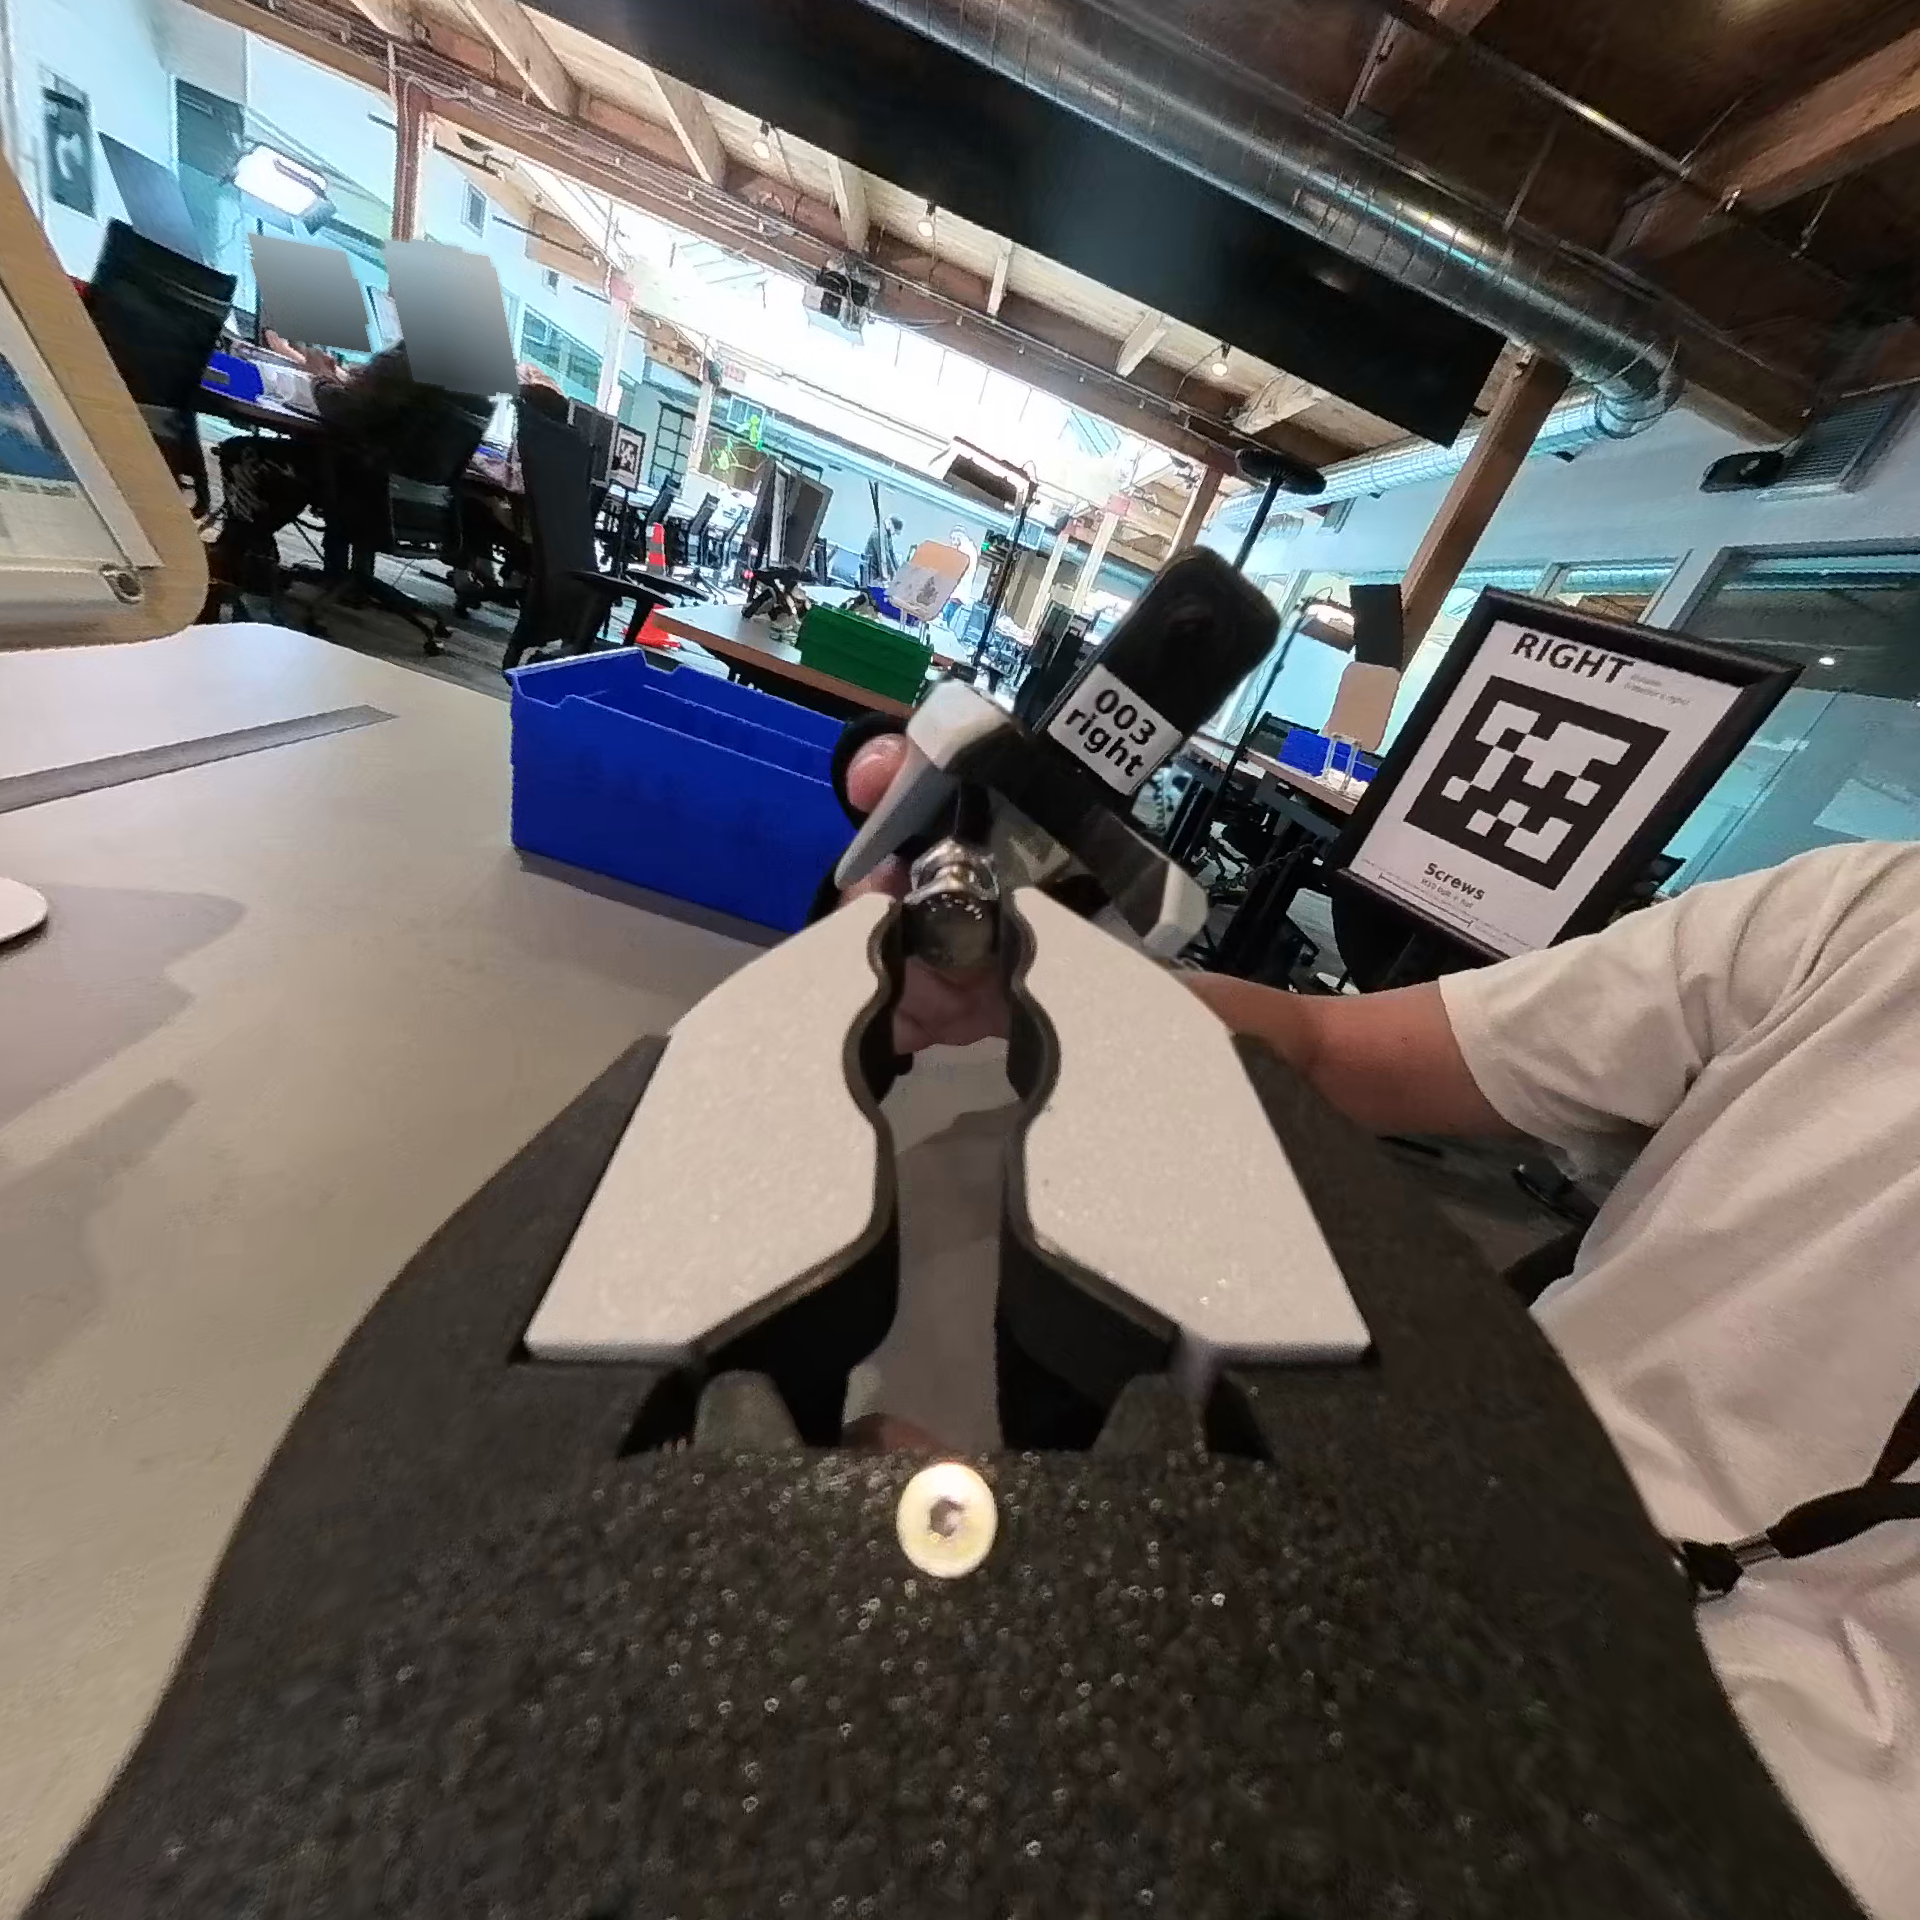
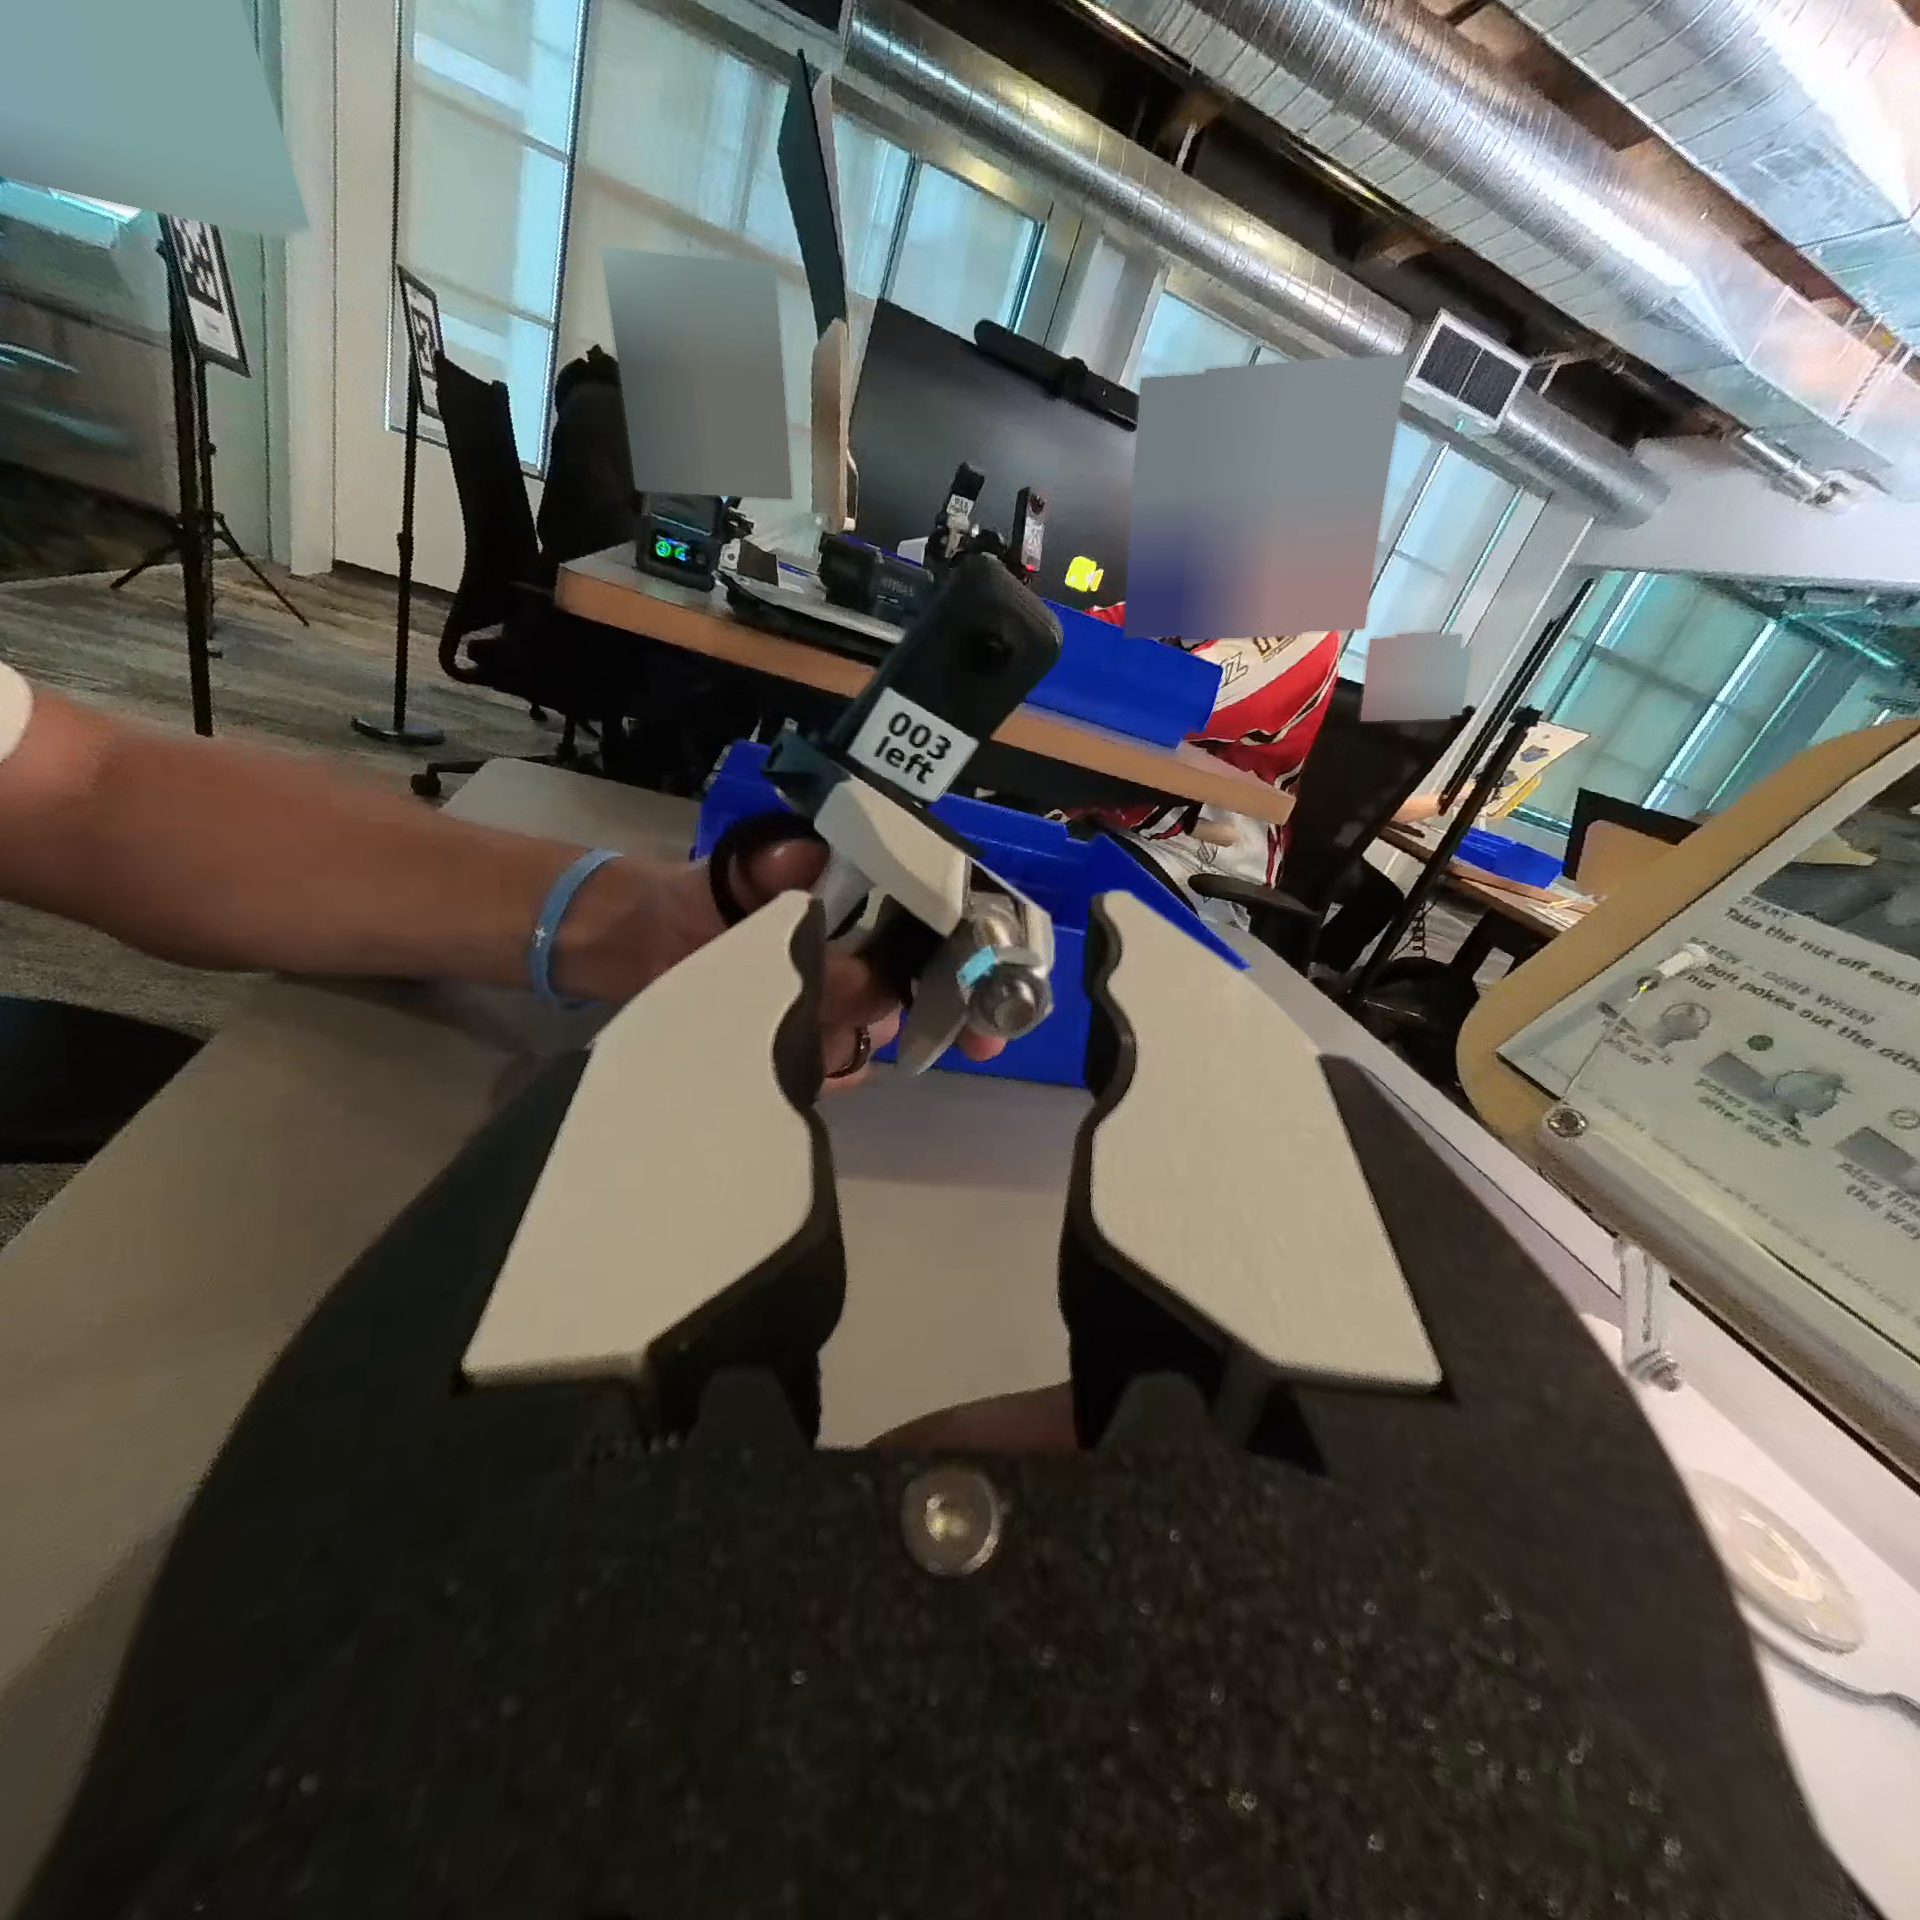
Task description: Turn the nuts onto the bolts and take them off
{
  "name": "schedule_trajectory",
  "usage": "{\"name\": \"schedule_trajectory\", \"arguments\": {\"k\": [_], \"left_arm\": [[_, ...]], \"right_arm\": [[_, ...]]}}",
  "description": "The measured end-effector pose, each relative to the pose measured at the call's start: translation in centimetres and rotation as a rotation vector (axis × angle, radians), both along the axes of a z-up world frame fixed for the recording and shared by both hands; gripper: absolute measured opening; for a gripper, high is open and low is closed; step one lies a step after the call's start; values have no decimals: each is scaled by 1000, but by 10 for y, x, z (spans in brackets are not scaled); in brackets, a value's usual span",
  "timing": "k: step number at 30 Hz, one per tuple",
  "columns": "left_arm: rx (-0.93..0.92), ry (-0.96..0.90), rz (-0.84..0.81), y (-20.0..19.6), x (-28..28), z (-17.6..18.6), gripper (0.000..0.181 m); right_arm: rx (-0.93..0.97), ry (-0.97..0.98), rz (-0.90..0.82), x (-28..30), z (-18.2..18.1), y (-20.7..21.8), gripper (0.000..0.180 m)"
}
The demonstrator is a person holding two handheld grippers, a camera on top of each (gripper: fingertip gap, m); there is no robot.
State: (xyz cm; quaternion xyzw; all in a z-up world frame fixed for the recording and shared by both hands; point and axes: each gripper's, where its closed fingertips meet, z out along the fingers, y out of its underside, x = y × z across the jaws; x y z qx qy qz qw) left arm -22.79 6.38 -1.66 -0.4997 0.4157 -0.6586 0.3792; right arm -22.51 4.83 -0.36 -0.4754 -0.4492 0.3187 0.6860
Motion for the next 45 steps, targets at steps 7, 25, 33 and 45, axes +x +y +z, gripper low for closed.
{"name": "schedule_trajectory", "arguments": {"k": [7, 25, 33, 45], "left_arm": [[1, -19, 20, 3, -3, 5, 16], [56, 52, 82, 10, 0, -8, 16], [56, 65, 59, 4, 5, -12, 16], [66, 96, 40, -3, 12, -18, 16]], "right_arm": [[-131, -121, 57, -20, -53, 6, 49], [-257, 25, 59, 33, -12, 21, 47], [-246, -31, 70, 15, -26, 16, 50], [-184, -136, 24, 4, -39, 17, 18]]}}
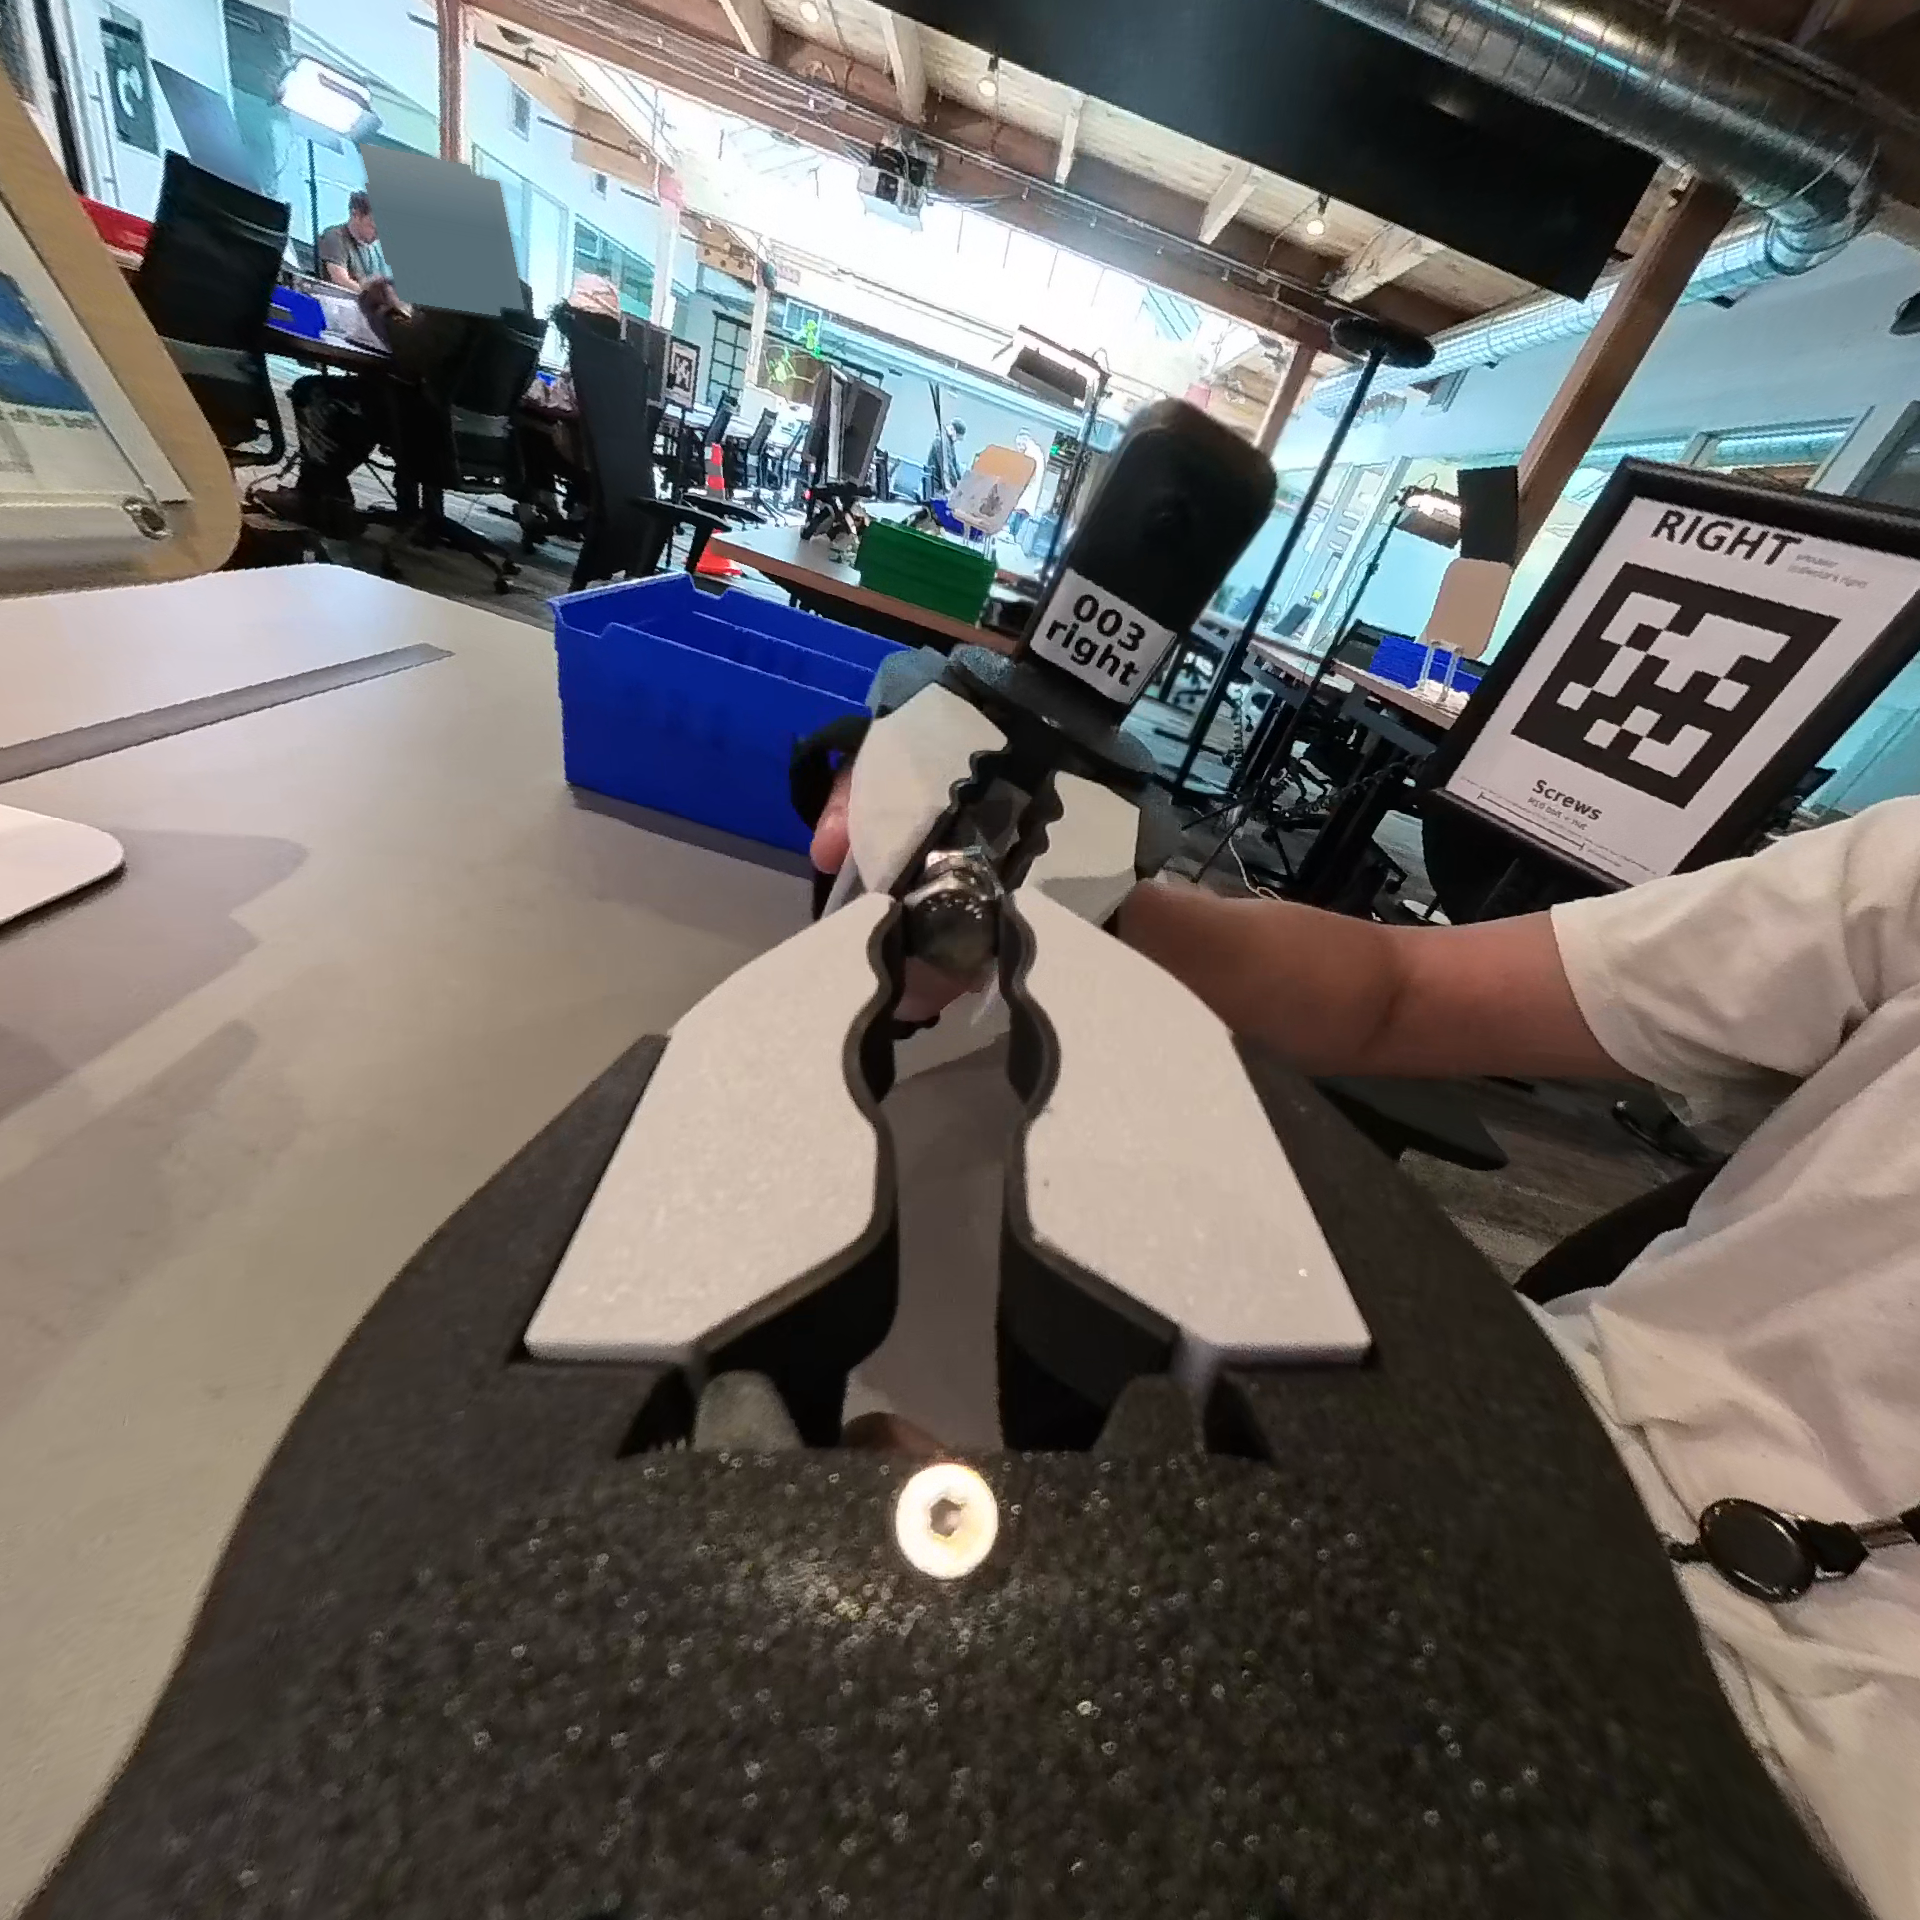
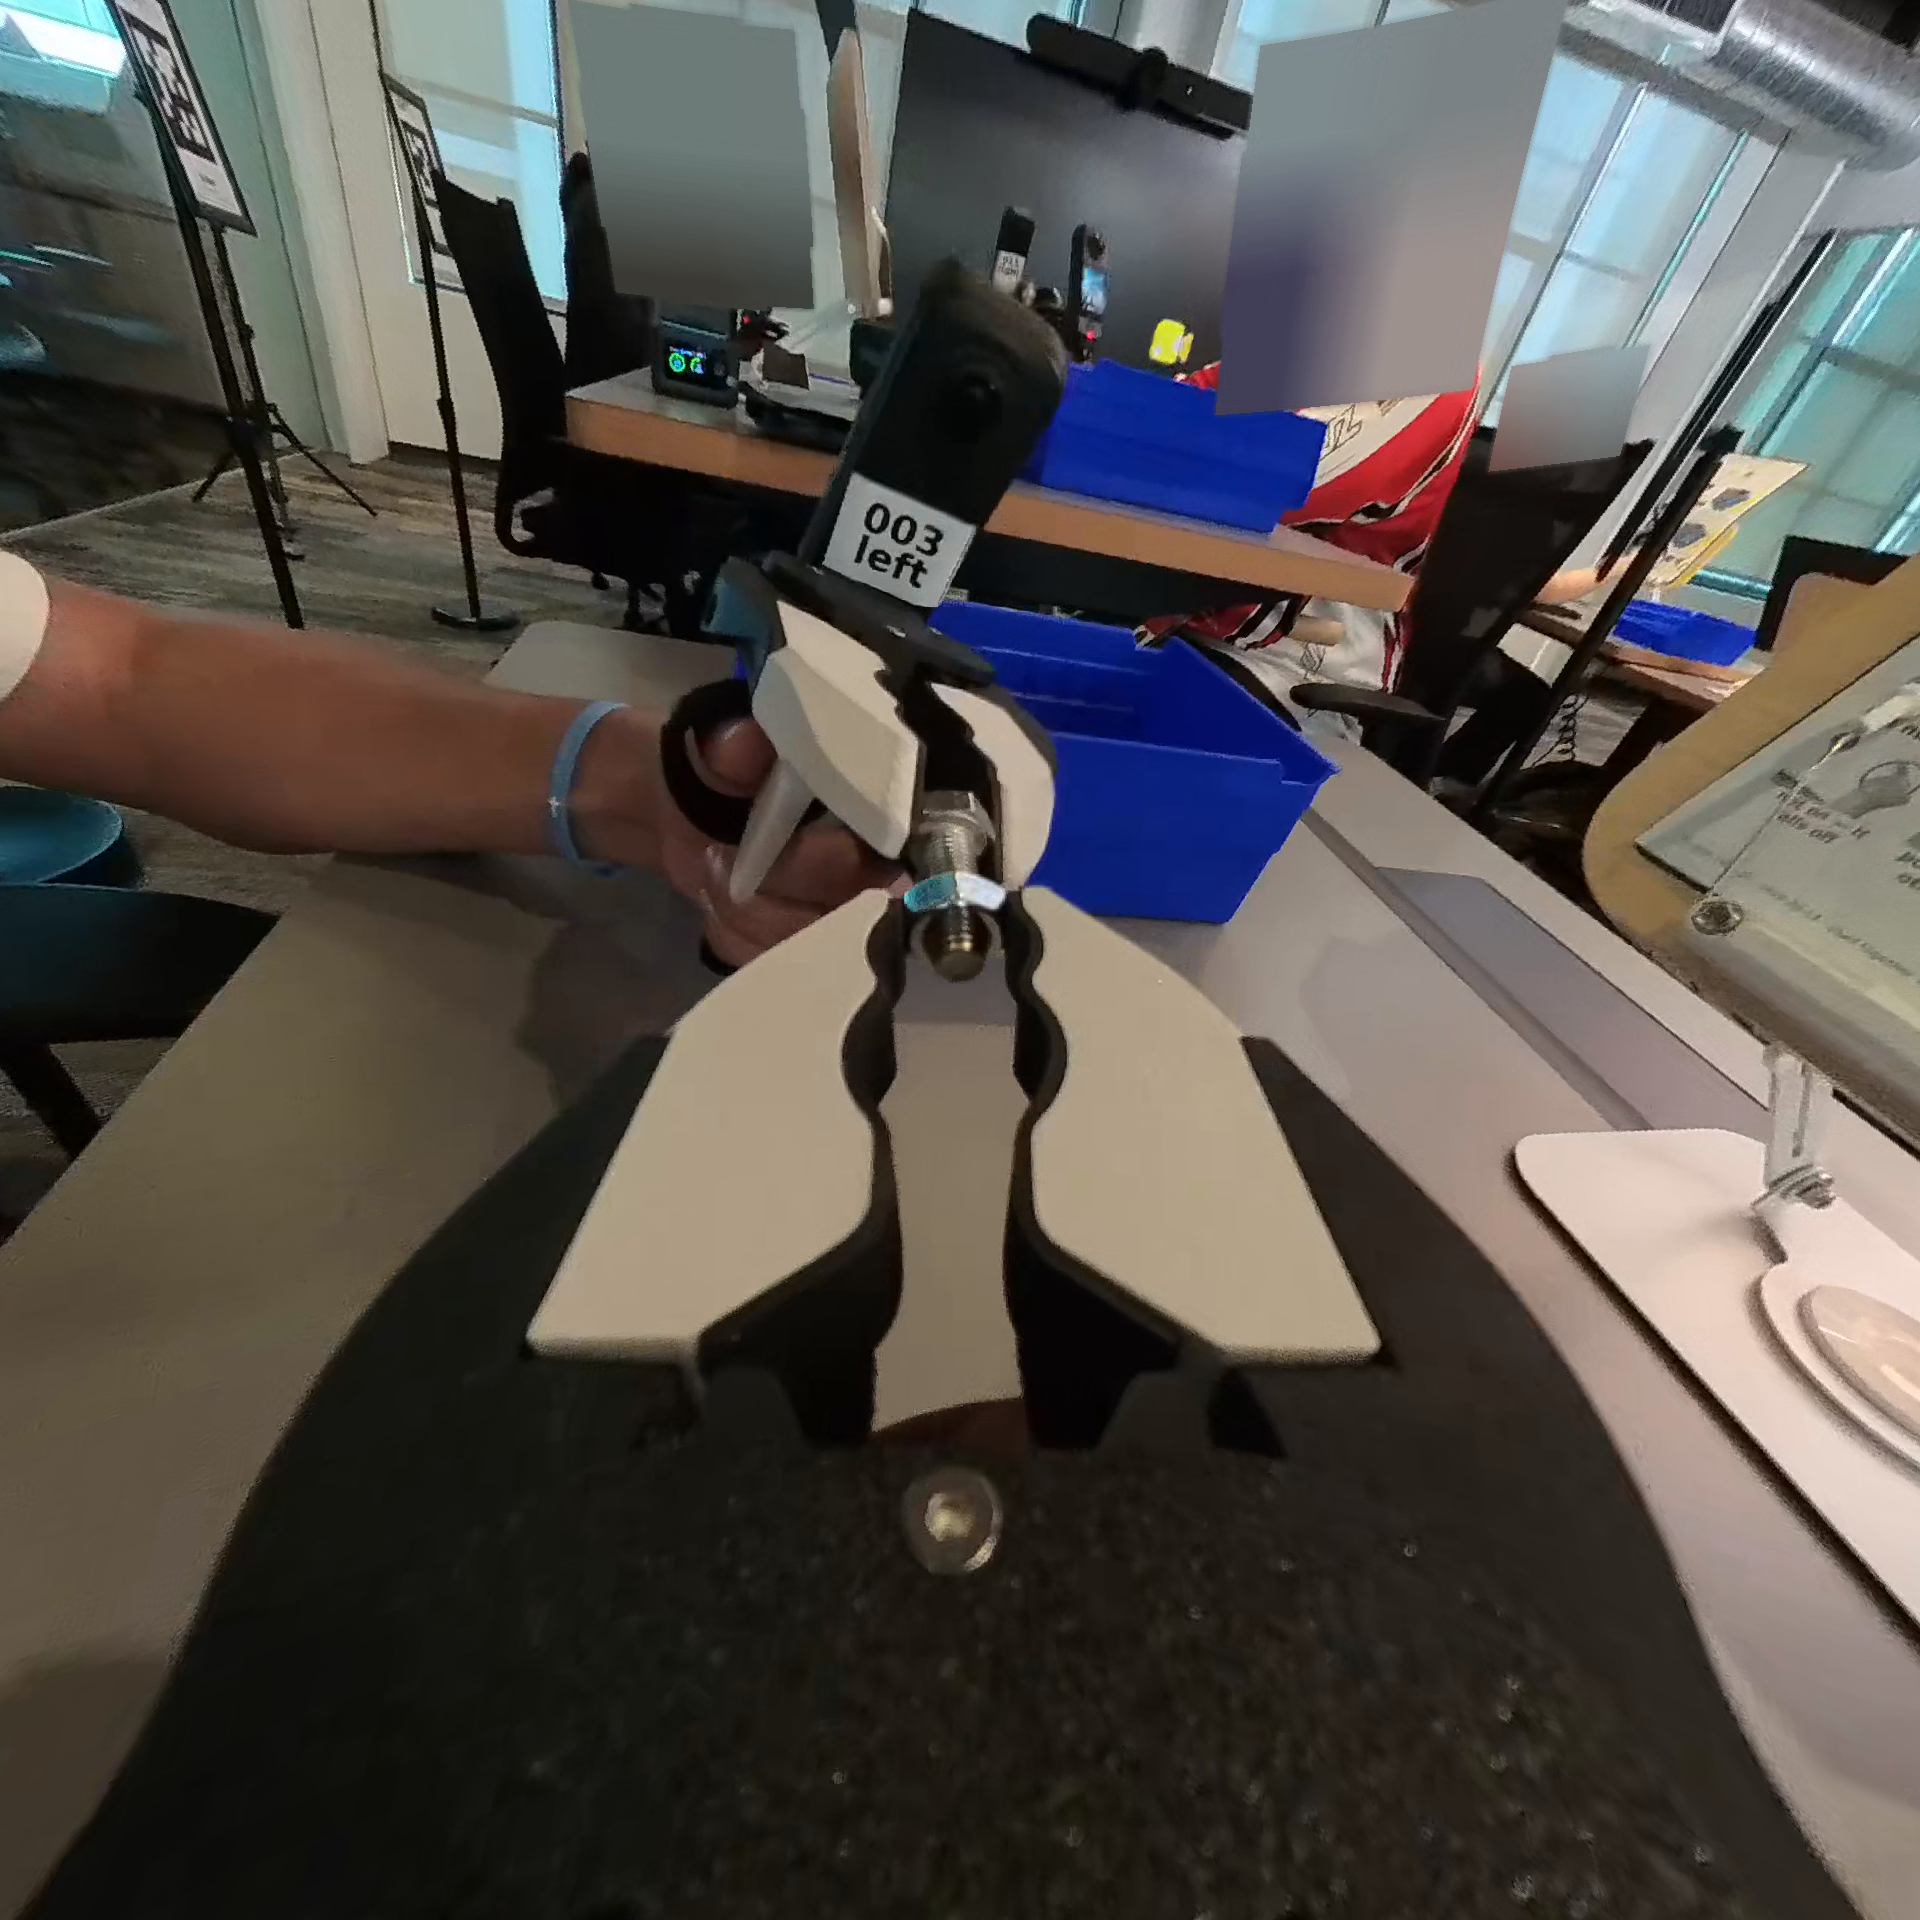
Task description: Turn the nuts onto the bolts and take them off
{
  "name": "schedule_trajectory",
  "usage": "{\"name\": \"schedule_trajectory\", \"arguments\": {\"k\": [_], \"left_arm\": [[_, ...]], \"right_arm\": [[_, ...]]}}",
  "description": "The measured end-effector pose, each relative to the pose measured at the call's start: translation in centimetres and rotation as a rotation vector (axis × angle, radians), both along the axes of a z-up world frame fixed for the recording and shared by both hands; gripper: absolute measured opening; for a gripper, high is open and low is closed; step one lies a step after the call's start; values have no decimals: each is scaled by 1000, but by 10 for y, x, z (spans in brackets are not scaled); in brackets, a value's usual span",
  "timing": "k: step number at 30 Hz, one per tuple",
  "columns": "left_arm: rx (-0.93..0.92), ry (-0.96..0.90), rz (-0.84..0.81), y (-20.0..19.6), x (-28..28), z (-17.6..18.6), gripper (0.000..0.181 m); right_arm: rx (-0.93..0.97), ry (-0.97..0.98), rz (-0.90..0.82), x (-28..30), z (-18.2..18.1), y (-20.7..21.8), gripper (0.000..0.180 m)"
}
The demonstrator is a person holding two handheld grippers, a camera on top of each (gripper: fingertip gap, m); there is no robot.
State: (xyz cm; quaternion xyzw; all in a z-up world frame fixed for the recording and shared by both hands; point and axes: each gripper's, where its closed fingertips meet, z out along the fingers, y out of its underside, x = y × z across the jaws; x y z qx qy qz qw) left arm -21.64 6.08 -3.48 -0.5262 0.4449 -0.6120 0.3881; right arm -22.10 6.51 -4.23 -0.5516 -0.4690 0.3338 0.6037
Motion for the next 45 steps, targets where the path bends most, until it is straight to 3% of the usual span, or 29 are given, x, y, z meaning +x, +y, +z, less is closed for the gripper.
{"name": "schedule_trajectory", "arguments": {"k": [4, 7, 9, 12, 15, 16, 21, 24, 28, 31, 33, 36, 40, 43, 45], "left_arm": [[-18, -8, 11, 2, 1, 1, 19], [17, -50, 37, 3, -4, 11, 50], [75, -58, 150, 18, -9, 17, 56], [246, 77, 544, 71, -22, 3, 62], [392, 359, 1167, 137, -76, -22, 57], [415, 400, 1224, 140, -82, -26, 59], [292, 404, 1176, 136, -73, -43, 58], [188, 398, 1103, 132, -64, -51, 57], [135, 419, 1030, 130, -57, -62, 54], [104, 428, 985, 126, -50, -67, 53], [97, 433, 962, 122, -46, -67, 53], [135, 438, 972, 119, -46, -63, 53], [223, 448, 1009, 120, -50, -55, 52], [250, 441, 1020, 120, -51, -50, 50], [248, 443, 1013, 119, -50, -51, 50]], "right_arm": [[-2, 4, -8, 1, 1, 2, 18], [-2, 15, -43, 8, 3, 9, 18], [-3, 19, -101, 17, 3, 19, 18], [-11, 27, -219, 34, 1, 39, 18], [-39, 40, -337, 48, -2, 56, 18], [-54, 45, -374, 52, -4, 62, 18], [-103, 53, -435, 61, -6, 68, 18], [-66, 63, -539, 84, 20, 56, 17], [118, 6, -877, 177, 88, 20, 18], [80, 39, -1093, 276, 111, 10, 17], [-81, 0, -1177, 337, 81, 22, 18], [-389, -25, -1226, 403, -1, 43, 18], [-675, -188, -1308, 447, -101, 52, 18], [-771, -319, -1306, 454, -135, 53, 19], [-794, -323, -1293, 452, -137, 53, 19]]}}
